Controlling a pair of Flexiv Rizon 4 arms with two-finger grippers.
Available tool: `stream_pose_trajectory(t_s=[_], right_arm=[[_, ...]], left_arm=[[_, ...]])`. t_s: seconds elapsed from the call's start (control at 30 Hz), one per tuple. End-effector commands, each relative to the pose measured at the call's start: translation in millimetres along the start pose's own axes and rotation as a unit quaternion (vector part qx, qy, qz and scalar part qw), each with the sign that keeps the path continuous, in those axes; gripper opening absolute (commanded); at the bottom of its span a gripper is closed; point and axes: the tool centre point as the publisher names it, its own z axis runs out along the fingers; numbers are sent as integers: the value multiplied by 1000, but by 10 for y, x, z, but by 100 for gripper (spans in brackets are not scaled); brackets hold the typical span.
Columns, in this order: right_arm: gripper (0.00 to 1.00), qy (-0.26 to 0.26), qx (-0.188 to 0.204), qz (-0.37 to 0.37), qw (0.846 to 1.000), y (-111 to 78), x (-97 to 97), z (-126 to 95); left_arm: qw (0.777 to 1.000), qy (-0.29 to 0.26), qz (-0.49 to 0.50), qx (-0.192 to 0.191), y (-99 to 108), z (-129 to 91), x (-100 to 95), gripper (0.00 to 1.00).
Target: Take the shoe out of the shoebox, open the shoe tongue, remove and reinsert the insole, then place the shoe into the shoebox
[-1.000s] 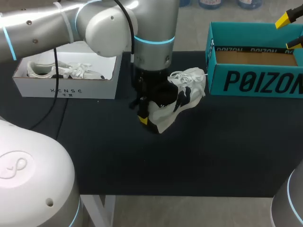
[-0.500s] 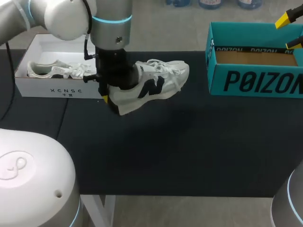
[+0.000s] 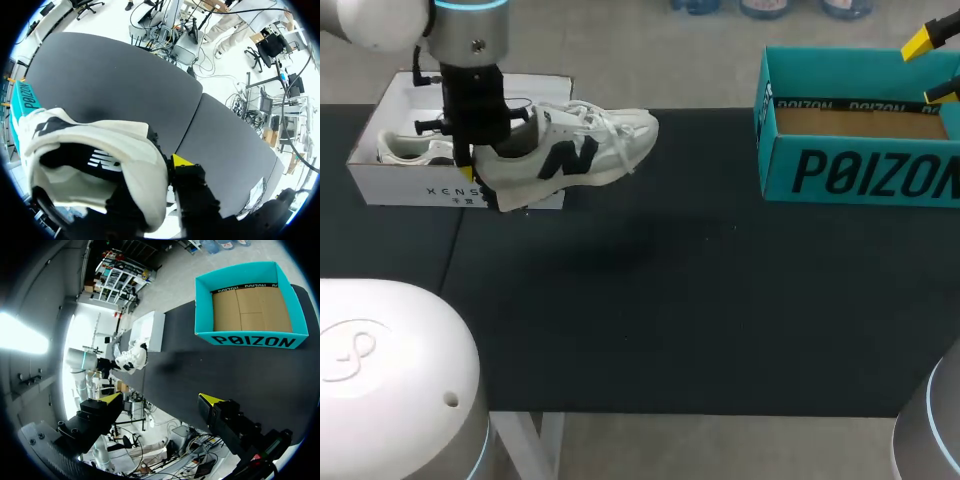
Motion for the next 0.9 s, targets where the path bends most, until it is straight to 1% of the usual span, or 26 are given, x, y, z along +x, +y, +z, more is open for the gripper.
stream_pose_trajectory(t_s=[0.03,0.5,0.53,0.57,0.6,0.63,0.67,0.7,0.73,0.77,0.8,0.83,0.87,0.9], right_arm=[[100,-1,1,1,1000,15,-1,2],[100,-1,1,1,1000,15,-1,2],[100,-1,1,1,1000,15,-1,2],[100,-1,1,1,1000,15,-1,2],[100,-1,1,1,1000,15,-1,2],[100,-1,1,1,1000,15,-1,2],[100,-1,1,1,1000,15,-1,2],[100,-1,1,1,1000,15,-1,2],[100,-1,1,1,1000,15,-1,2],[100,-1,1,1,1000,15,-1,2],[100,-1,1,1,1000,15,-1,2],[100,-1,1,1,1000,15,-1,2],[100,-1,1,1,1000,15,-1,2],[100,-1,1,1,1000,15,-1,2]], left_arm=[[1000,-8,1,7,55,-20,50,0],[1000,-8,1,7,55,-20,50,0],[1000,-13,0,8,117,-17,102,0],[1000,-14,12,-2,182,-18,159,0],[999,-7,34,4,252,-16,211,0],[1000,-13,22,-3,356,-33,267,0],[999,-6,43,-15,426,-39,308,0],[999,-7,53,-8,509,-49,350,0],[998,0,52,-30,586,-59,379,0],[997,11,73,-28,642,-59,402,0],[997,5,68,-26,731,-77,424,0],[995,18,84,-43,799,-82,437,0],[994,15,101,-33,866,-84,448,0],[995,23,88,-42,969,-87,451,0]])
